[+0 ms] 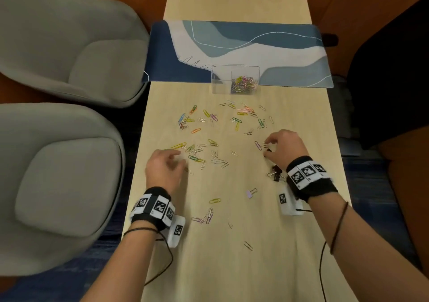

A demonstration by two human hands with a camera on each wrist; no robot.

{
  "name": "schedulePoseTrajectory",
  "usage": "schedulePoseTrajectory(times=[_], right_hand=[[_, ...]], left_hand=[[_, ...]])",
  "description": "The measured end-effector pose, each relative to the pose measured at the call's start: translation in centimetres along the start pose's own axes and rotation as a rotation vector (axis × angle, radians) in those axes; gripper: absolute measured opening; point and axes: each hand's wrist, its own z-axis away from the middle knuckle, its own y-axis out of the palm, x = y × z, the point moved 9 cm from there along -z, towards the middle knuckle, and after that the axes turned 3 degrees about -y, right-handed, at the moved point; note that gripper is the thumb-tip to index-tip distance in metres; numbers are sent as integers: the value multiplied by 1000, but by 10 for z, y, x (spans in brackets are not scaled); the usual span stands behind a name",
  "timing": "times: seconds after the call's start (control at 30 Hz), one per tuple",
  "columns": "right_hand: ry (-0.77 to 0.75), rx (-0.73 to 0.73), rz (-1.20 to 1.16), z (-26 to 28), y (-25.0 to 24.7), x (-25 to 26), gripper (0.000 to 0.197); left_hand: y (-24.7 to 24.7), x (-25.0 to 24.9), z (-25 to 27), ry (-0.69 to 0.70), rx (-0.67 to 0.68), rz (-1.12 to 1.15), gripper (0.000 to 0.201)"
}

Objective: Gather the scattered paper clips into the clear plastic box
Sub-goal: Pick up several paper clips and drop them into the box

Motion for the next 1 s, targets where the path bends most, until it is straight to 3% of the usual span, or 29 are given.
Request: schedulePoseTrajectory(times=[0.13, 0.33, 0.5, 0.57, 0.67, 0.87, 0.93, 1.0], right_hand=[[-73, 25, 60, -3, 21, 25, 26], [-115, -43, 153, -1, 34, 40, 14], [-282, -40, 331, 8, 42, 65, 22], [-378, 10, 285, 16, 52, 74, 25], [-449, 52, 11, 29, 50, 78, 25], [-116, -161, -311, 49, -2, 11, 25], [13, -91, -313, 64, -1, -9, 20], [84, 117, -285, 87, 14, -15, 12]], left_hand=[[-10, 30, 15, -44, 19, -61, 28], [-3, 31, 27, 9, 51, -37, 4], [-5, 28, 25, 49, 79, -101, 3], [-6, 24, 28, 94, 71, -91, 11], [-10, 17, 30, 168, 61, -71, 23], [10, -24, 35, 258, 139, 38, 24], [30, -55, 39, 351, 183, 65, 23], [58, -88, 43, 440, 260, 69, 21]])
